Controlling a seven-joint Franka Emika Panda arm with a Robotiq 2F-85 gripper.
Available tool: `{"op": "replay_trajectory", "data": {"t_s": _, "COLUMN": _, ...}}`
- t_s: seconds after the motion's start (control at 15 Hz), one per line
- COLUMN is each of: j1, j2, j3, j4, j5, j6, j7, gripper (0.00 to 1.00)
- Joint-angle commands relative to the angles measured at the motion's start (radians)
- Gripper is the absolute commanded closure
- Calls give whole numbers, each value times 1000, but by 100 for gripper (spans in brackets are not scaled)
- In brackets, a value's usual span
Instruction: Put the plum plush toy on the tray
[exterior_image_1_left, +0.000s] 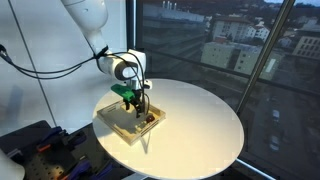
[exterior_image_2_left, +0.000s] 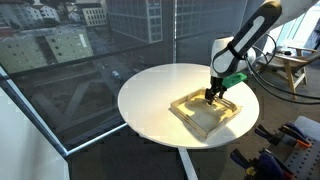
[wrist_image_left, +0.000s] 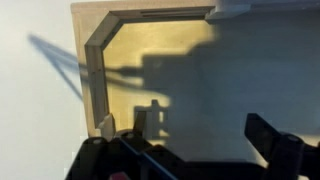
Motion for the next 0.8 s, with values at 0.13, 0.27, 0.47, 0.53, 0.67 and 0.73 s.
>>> {"op": "replay_trajectory", "data": {"t_s": 0.13, "j1": -12, "j2": -35, "j3": 1, "j4": 0, "j5": 11, "j6": -25, "j7": 10, "gripper": 0}}
{"op": "replay_trajectory", "data": {"t_s": 0.27, "j1": -15, "j2": -47, "j3": 2, "j4": -2, "j5": 14, "j6": -29, "j7": 9, "gripper": 0}}
{"op": "replay_trajectory", "data": {"t_s": 0.47, "j1": -21, "j2": -65, "j3": 3, "j4": -5, "j5": 21, "j6": -35, "j7": 5, "gripper": 0}}
{"op": "replay_trajectory", "data": {"t_s": 0.53, "j1": -23, "j2": -73, "j3": 3, "j4": -6, "j5": 23, "j6": -38, "j7": 4, "gripper": 0}}
{"op": "replay_trajectory", "data": {"t_s": 0.67, "j1": -27, "j2": -90, "j3": 2, "j4": -10, "j5": 25, "j6": -43, "j7": 2, "gripper": 0}}
{"op": "replay_trajectory", "data": {"t_s": 0.73, "j1": -29, "j2": -98, "j3": 2, "j4": -12, "j5": 25, "j6": -47, "j7": 2, "gripper": 0}}
